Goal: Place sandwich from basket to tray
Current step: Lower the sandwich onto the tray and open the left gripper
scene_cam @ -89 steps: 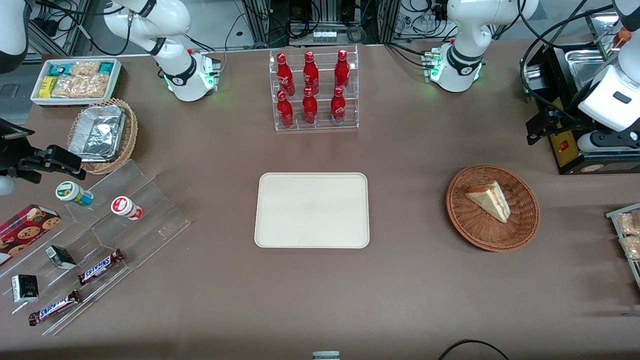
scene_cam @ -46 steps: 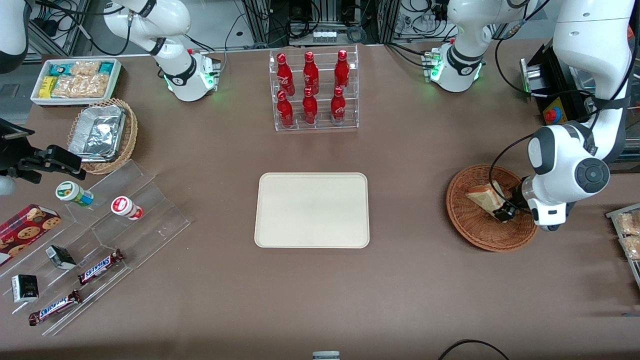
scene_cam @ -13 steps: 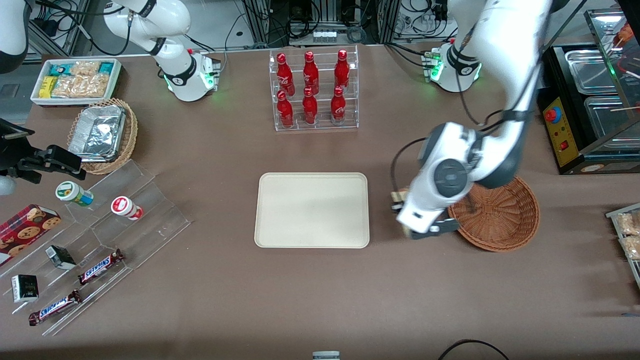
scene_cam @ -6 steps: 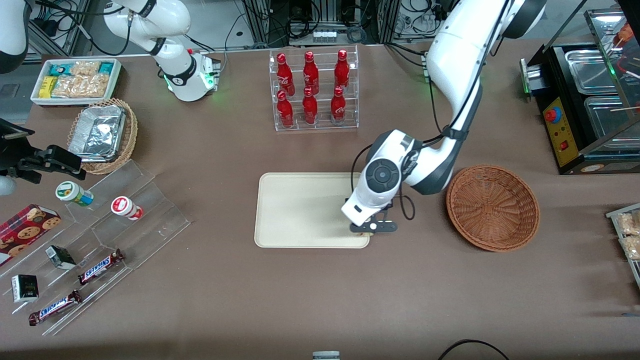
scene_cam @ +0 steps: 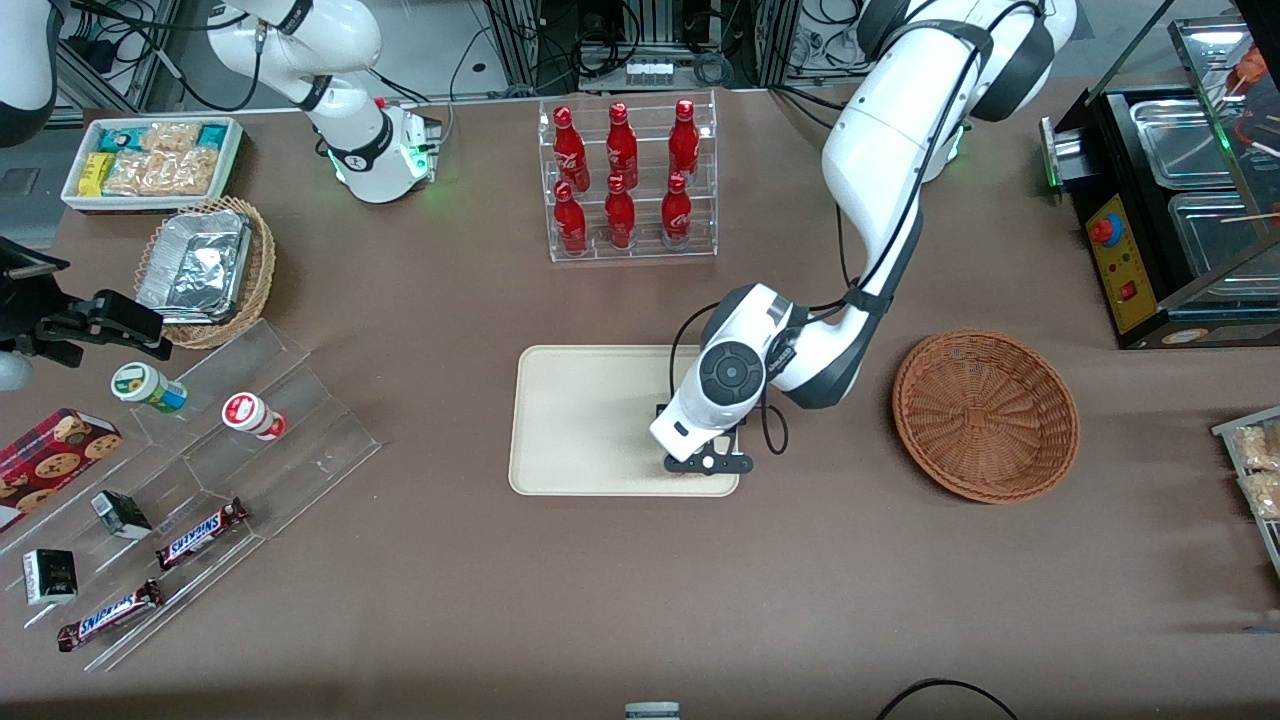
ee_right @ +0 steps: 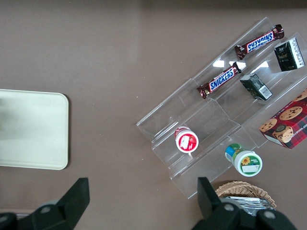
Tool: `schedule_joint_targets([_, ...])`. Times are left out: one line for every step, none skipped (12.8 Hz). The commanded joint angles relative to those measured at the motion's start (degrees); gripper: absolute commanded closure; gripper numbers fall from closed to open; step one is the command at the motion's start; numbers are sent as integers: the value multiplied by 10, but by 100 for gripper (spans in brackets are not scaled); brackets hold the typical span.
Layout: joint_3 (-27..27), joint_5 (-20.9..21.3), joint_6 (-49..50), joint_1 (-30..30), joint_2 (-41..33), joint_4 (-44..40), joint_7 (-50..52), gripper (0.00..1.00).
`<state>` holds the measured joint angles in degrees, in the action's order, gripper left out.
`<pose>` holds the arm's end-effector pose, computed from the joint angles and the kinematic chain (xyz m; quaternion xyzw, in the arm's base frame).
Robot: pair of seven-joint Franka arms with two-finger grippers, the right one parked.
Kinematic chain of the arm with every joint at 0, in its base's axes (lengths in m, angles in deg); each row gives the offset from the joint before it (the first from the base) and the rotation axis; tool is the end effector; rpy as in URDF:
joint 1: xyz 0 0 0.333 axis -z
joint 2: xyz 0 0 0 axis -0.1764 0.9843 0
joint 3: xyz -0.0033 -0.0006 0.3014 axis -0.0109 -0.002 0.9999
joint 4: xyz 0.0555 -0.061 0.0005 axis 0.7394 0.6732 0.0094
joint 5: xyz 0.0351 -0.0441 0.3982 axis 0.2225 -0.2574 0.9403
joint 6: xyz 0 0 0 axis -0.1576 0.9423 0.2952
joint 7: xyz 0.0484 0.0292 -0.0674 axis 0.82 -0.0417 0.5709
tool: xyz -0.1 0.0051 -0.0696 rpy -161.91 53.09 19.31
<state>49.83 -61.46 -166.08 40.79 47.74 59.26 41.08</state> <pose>0.5737 -0.4404 0.1868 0.9969 -0.0133 -0.0651 0.0418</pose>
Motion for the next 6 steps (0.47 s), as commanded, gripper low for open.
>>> schedule_joint_targets([2,-9,4,13,11,-21,-8,65])
schedule_joint_targets([2,-7,5,14,11,-20,-8,59])
schedule_joint_targets([2,-7,5,14,11,-18,-8,54])
schedule_joint_targets([2,-9,4,14,11,-18,-6,39])
schedule_joint_targets([2,-10,4,14,9,-18,0,23])
schedule_joint_targets([3,-11,10,13,3,-18,3,21])
